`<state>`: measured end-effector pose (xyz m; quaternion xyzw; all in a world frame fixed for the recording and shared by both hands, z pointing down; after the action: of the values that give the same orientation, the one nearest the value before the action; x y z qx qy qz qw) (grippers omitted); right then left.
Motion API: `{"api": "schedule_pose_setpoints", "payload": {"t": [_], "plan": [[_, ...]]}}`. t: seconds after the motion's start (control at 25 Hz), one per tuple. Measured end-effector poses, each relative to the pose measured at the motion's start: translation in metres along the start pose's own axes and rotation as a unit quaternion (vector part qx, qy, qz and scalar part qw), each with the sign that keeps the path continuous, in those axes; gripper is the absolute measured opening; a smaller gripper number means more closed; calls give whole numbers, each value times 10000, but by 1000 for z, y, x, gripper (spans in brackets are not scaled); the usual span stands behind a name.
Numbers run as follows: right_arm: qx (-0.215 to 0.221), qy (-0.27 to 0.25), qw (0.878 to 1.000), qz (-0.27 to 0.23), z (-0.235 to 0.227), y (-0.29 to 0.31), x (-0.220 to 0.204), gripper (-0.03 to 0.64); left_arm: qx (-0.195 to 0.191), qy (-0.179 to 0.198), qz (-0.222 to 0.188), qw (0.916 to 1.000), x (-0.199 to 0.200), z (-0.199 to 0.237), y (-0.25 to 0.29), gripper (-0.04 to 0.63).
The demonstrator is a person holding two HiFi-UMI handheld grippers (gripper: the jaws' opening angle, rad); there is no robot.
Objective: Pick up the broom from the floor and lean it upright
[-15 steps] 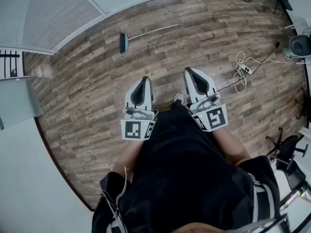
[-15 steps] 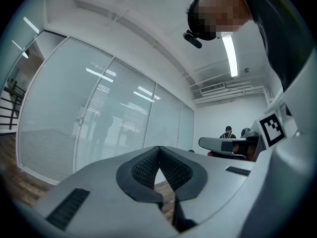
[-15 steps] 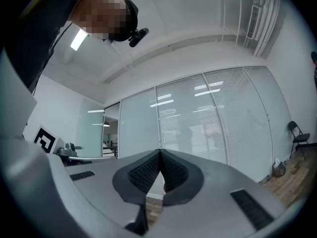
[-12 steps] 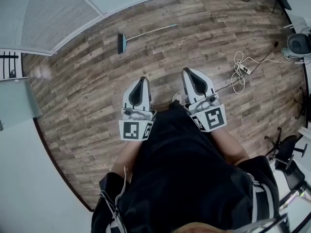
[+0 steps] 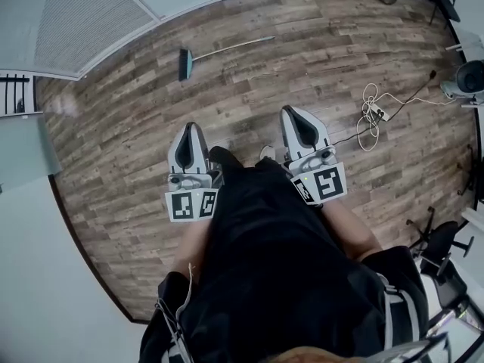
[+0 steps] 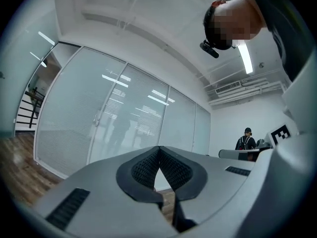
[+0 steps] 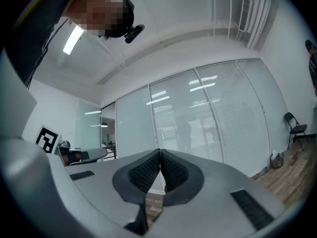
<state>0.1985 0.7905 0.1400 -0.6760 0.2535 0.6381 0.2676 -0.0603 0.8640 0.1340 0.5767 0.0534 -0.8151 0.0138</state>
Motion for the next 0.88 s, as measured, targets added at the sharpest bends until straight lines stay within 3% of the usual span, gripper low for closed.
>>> {"api": "schedule_pose_setpoints", "payload": {"t": [0.16, 0.4, 0.64, 0.88], "plan": [[-254, 271, 9993, -43, -19, -1, -2, 18, 127, -65, 59, 9999, -9, -2, -3, 18], [-533, 406, 9977, 99, -48, 12, -8, 18, 1, -121, 225, 9997, -21, 5, 28, 18], [-785, 315, 9958, 361, -69, 43, -15, 18, -276, -277, 350, 9986, -35, 24, 87, 18], [-871, 202, 9948, 496, -102, 119, -25, 18, -294, -370, 476, 9977, -43, 73, 166, 18]]}}
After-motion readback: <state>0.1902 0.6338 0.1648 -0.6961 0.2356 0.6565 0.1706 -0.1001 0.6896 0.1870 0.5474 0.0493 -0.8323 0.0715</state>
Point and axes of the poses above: the fingertips, and each gripper's own axes: y forward along the fingers, z to its left, x out of its top, the point moved 10 cm from there along -y, backward along the fingers, and after that the axes turned 7 degrees about -y, right-handed, at the moved point
